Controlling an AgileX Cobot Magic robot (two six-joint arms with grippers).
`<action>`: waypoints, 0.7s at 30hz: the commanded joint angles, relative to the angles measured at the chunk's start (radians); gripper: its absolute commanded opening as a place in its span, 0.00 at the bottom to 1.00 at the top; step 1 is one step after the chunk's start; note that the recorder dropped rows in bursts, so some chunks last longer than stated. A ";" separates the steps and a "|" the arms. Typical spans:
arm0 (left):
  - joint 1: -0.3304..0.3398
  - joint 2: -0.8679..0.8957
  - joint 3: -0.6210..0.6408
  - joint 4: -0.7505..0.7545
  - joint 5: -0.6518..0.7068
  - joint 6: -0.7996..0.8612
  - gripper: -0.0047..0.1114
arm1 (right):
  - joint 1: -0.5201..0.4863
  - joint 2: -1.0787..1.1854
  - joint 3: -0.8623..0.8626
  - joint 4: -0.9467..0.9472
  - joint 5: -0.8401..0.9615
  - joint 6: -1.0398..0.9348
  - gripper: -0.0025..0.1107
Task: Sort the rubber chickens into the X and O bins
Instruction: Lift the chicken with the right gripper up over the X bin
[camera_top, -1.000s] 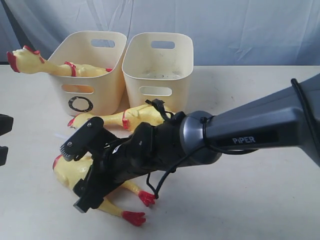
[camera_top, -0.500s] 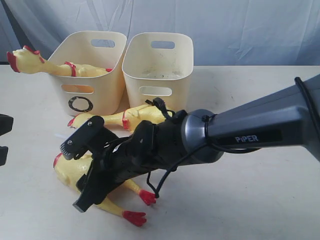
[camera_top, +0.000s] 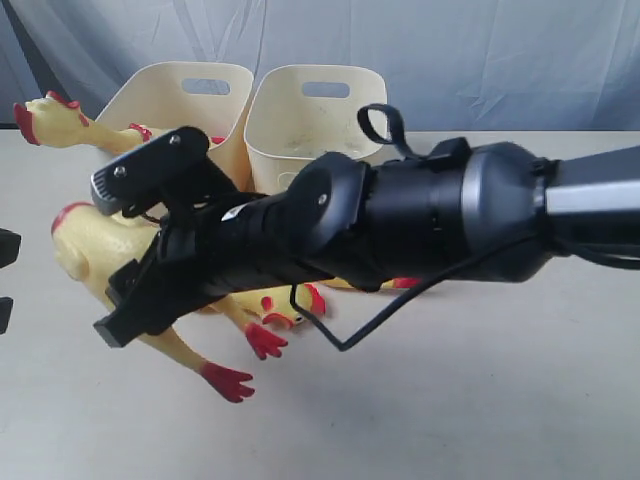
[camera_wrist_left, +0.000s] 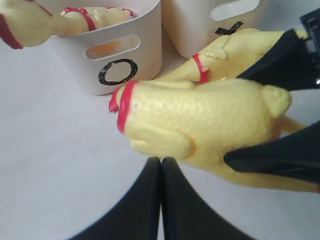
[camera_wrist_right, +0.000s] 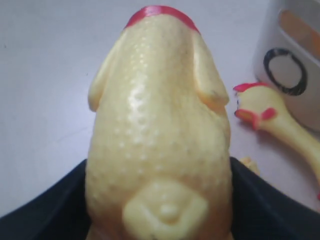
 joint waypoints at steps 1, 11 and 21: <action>-0.001 -0.010 0.006 0.010 -0.001 -0.005 0.04 | -0.003 -0.072 -0.003 0.008 -0.065 -0.002 0.02; -0.001 -0.010 0.006 0.010 -0.008 -0.005 0.04 | -0.003 -0.173 -0.001 0.008 -0.339 -0.037 0.02; -0.001 -0.010 0.006 0.008 -0.007 -0.005 0.04 | -0.039 -0.174 -0.001 0.028 -0.440 -0.173 0.01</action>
